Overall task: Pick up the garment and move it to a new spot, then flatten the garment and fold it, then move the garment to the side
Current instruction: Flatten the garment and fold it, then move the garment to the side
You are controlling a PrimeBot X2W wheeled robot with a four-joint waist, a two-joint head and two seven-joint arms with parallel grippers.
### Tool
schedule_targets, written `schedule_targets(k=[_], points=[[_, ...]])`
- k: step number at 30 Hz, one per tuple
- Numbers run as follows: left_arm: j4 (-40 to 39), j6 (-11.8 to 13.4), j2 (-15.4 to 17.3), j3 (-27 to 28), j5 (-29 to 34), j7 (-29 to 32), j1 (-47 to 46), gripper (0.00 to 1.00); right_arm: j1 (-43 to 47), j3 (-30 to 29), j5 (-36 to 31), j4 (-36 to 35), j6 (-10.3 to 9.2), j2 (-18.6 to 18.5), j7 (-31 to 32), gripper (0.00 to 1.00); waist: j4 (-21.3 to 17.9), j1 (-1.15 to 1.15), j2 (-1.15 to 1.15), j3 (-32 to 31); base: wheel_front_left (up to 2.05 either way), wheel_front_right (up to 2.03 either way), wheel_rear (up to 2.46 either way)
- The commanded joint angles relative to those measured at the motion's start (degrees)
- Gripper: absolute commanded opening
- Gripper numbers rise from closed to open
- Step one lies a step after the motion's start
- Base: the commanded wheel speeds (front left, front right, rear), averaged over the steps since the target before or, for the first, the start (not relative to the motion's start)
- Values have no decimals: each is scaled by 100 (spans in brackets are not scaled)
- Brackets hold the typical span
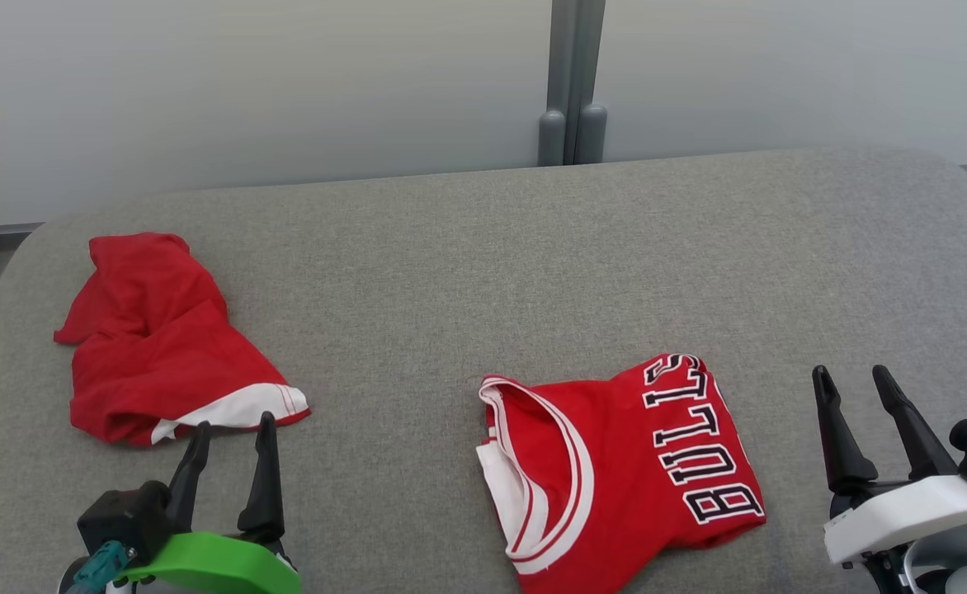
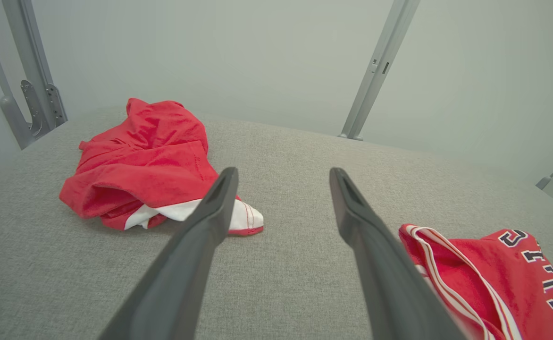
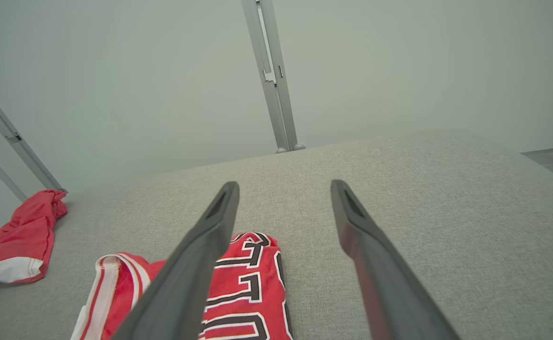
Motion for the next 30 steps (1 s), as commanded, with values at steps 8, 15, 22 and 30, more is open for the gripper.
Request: schedule_targets(k=[8,15,22,30], points=[[106,-168,-128,132,126,-24,114,100,53,24,-65,-14,2,38,46,100,3,0,0,-15,0,0,0],[157,-228,-194,196,177,-24,94,100,-34,69,-21,99,2,72,147,100,32,0,0,-23,0,0,0],[140,-316,-247,223,303,-25,59,100,-354,265,126,708,2,-32,368,100,90,0,0,10,0,0,0],[174,-358,-216,205,345,-18,34,100,-773,412,473,1912,2,-206,729,100,288,0,0,26,0,0,0]])
